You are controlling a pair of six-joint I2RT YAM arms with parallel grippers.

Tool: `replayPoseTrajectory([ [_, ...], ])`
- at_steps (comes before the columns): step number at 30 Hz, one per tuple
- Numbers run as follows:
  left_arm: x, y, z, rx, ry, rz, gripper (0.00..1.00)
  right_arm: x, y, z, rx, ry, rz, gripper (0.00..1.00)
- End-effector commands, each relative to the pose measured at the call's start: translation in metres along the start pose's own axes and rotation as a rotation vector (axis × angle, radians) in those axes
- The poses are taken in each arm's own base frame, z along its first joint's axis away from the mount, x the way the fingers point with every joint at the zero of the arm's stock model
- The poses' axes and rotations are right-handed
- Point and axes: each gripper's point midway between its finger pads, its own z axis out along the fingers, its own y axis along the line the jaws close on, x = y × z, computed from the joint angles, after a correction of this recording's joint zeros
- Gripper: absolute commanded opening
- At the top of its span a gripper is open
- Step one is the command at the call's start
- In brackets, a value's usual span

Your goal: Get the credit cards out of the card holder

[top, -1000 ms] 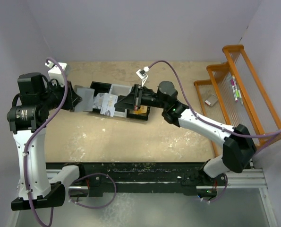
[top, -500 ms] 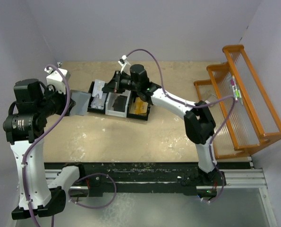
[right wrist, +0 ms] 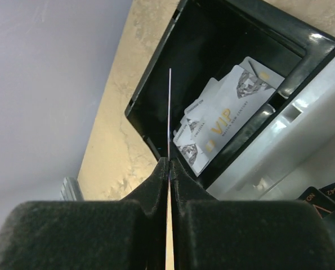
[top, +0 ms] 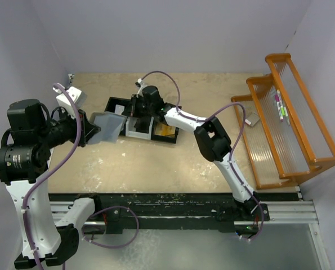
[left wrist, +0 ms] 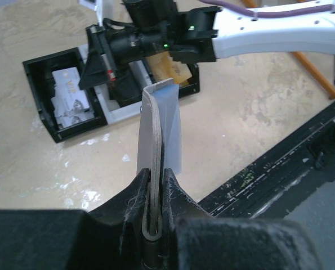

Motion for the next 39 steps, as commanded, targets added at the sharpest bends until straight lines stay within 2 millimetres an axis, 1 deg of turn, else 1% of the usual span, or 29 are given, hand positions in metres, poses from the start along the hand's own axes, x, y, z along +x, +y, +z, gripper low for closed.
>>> replayPoseTrajectory([
  [1,-0.018,-0.026,-0.007,0.128,-0.072,0.016,0.0,-0.04,0.03,-0.004,-0.052,-0.103,-0.056,0.0],
  [6,-0.02,-0.027,-0.008,0.127,-0.074,0.02,0.0,-0.038,0.025,0.003,-0.045,-0.096,-0.048,0.01],
  [10,-0.022,-0.029,-0.01,0.13,-0.08,0.024,0.0,-0.035,0.019,0.005,-0.026,-0.086,-0.044,0.21],
  [12,-0.023,-0.029,-0.011,0.131,-0.082,0.025,0.0,-0.035,0.018,0.002,-0.013,-0.089,-0.051,0.28],
  [15,-0.023,-0.029,-0.011,0.131,-0.082,0.025,0.0,-0.038,0.014,-0.005,0.014,-0.102,-0.064,0.34],
  [20,-0.025,-0.03,-0.012,0.127,-0.088,0.031,0.0,-0.045,0.009,-0.018,0.041,-0.114,-0.066,0.34],
  [24,-0.025,-0.03,-0.013,0.123,-0.089,0.035,0.0,-0.047,-0.001,-0.031,0.091,-0.123,-0.088,0.35],
  [26,-0.025,-0.029,-0.013,0.123,-0.089,0.035,0.0,-0.047,-0.009,-0.034,0.12,-0.115,-0.094,0.35],
  [30,-0.026,-0.03,-0.014,0.123,-0.093,0.038,0.0,-0.04,-0.036,-0.042,0.236,-0.087,-0.116,0.34],
  [31,-0.027,-0.03,-0.014,0.122,-0.094,0.038,0.0,-0.038,-0.043,-0.047,0.273,-0.081,-0.132,0.37],
  [34,-0.025,-0.03,-0.013,0.125,-0.09,0.036,0.0,-0.044,-0.053,-0.074,0.392,-0.113,-0.161,0.48],
  [37,-0.023,-0.03,-0.012,0.127,-0.087,0.033,0.0,-0.058,-0.057,-0.106,0.499,-0.192,-0.19,0.61],
  [39,-0.022,-0.03,-0.011,0.129,-0.086,0.029,0.0,-0.066,-0.057,-0.122,0.543,-0.227,-0.213,0.65],
])
